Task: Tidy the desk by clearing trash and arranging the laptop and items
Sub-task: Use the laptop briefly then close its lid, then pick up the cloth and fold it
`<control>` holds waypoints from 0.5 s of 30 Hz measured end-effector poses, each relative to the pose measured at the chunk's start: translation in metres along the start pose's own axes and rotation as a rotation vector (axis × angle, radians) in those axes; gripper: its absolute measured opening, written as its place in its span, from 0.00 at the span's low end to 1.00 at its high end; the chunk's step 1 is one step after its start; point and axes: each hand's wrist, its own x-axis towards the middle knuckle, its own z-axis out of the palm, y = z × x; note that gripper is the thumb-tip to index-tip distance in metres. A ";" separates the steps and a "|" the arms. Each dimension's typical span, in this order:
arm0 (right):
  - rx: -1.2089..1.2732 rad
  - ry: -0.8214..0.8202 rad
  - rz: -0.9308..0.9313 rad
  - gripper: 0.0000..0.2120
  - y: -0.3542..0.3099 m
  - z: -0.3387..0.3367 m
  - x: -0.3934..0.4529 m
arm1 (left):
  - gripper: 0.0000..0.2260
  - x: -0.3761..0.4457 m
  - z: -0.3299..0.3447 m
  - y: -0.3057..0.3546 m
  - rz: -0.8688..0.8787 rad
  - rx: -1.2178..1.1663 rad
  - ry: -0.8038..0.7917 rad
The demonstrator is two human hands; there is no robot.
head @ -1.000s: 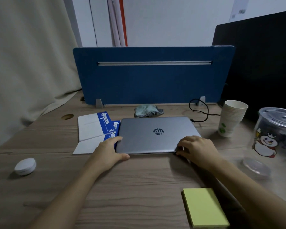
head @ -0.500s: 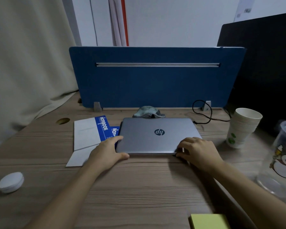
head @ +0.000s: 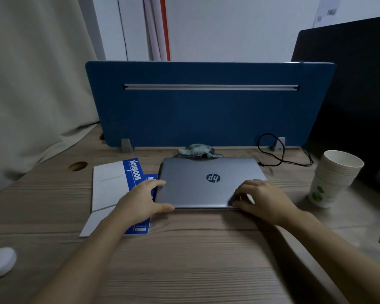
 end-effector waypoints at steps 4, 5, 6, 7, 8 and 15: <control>0.107 0.125 0.128 0.20 0.003 0.005 0.039 | 0.27 0.016 -0.006 0.002 0.062 -0.115 0.086; 0.117 0.141 0.169 0.17 0.005 0.007 0.052 | 0.23 0.022 -0.007 0.003 0.076 -0.130 0.113; 0.129 0.147 0.209 0.15 0.007 0.010 0.066 | 0.20 0.029 -0.007 0.004 0.091 -0.139 0.130; 0.137 0.144 0.244 0.14 0.008 0.012 0.079 | 0.18 0.037 -0.008 0.005 0.109 -0.137 0.138; 0.141 0.132 0.269 0.14 0.010 0.013 0.092 | 0.17 0.044 -0.008 0.007 0.126 -0.128 0.138; 0.096 0.057 0.274 0.16 0.013 0.028 0.159 | 0.14 0.114 0.000 0.016 0.176 -0.064 0.142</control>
